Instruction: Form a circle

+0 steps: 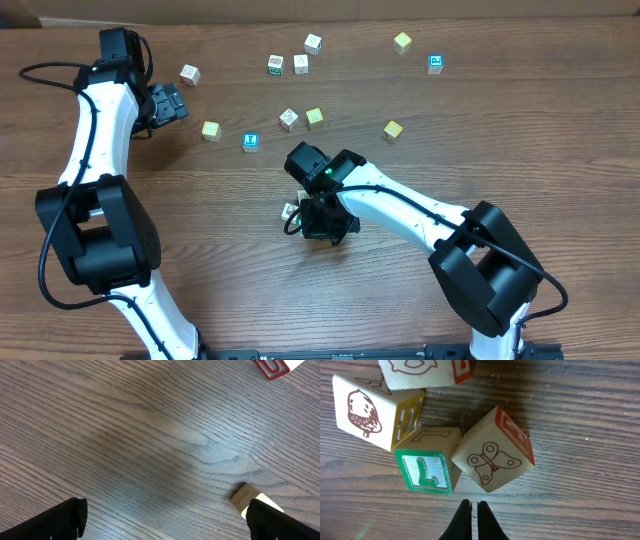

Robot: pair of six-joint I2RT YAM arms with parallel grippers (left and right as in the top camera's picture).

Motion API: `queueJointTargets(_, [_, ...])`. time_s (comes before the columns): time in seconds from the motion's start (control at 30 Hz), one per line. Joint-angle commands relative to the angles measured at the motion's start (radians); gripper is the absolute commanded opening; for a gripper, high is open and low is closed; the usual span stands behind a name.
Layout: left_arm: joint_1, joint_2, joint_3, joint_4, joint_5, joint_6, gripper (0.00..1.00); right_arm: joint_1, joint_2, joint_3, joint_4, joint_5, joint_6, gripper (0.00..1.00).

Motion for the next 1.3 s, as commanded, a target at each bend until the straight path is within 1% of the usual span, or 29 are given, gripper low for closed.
queueJointTargets(0.0, [-0.007, -0.010, -0.006, 0.002, -0.005, 0.008, 1.00, -0.003, 0.014, -0.014, 0.002, 0.015, 0.009, 0.04])
queueJointTargets(0.73, [-0.007, -0.010, -0.006, 0.002, -0.005, 0.008, 1.00, -0.017, 0.020, -0.025, 0.011, 0.007, 0.017, 0.04])
queueJointTargets(1.27, [-0.007, -0.010, -0.006, 0.002, -0.005, 0.008, 0.99, -0.056, 0.020, -0.025, 0.021, 0.000, 0.016, 0.04])
